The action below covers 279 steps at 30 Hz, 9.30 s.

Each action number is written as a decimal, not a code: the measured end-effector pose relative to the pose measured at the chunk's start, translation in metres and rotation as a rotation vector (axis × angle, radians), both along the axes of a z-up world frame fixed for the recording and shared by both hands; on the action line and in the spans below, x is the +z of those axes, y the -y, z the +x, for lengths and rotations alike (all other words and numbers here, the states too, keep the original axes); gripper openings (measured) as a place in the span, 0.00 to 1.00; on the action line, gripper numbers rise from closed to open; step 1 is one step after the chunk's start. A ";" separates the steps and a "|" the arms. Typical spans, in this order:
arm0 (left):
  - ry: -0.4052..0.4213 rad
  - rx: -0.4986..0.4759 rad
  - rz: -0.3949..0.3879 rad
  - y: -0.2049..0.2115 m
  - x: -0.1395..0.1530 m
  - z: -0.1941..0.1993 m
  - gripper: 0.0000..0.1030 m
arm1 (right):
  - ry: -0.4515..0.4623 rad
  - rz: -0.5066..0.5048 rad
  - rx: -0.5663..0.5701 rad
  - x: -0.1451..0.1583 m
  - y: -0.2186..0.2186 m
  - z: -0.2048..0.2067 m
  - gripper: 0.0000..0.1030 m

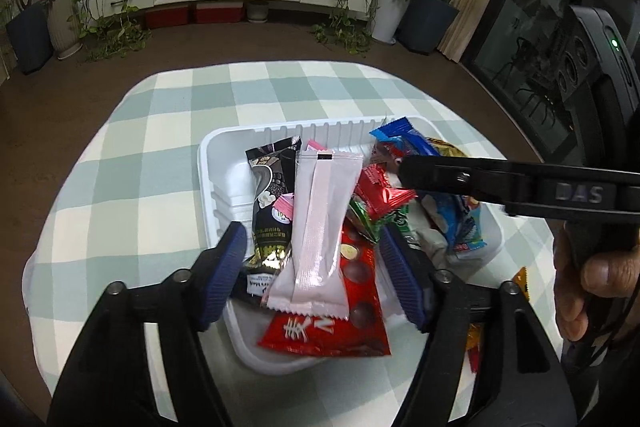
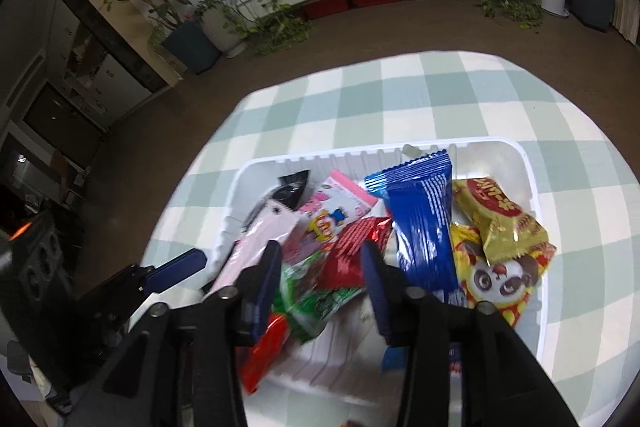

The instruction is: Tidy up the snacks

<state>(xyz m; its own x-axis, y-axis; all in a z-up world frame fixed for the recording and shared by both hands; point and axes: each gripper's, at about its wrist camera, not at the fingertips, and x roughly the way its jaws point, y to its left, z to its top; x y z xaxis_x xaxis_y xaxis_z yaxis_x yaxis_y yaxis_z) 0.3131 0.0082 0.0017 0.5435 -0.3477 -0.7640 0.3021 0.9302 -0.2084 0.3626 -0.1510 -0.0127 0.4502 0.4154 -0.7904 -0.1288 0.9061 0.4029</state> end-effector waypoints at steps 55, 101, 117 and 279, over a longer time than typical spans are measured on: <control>-0.004 -0.570 0.334 0.179 -0.039 -0.097 0.87 | 0.054 0.156 -0.356 -0.041 0.120 -0.250 0.89; -0.171 -0.199 -0.043 0.019 -0.063 -0.180 0.12 | -0.007 -0.096 -0.123 -0.061 0.039 -0.216 0.86; -0.157 -0.167 -0.136 -0.001 -0.065 -0.193 0.12 | 0.052 -0.346 -0.070 -0.065 0.001 -0.177 0.66; 0.158 0.356 0.159 0.025 -0.010 -0.314 1.00 | 0.459 -0.285 -0.329 0.015 0.024 -0.377 1.00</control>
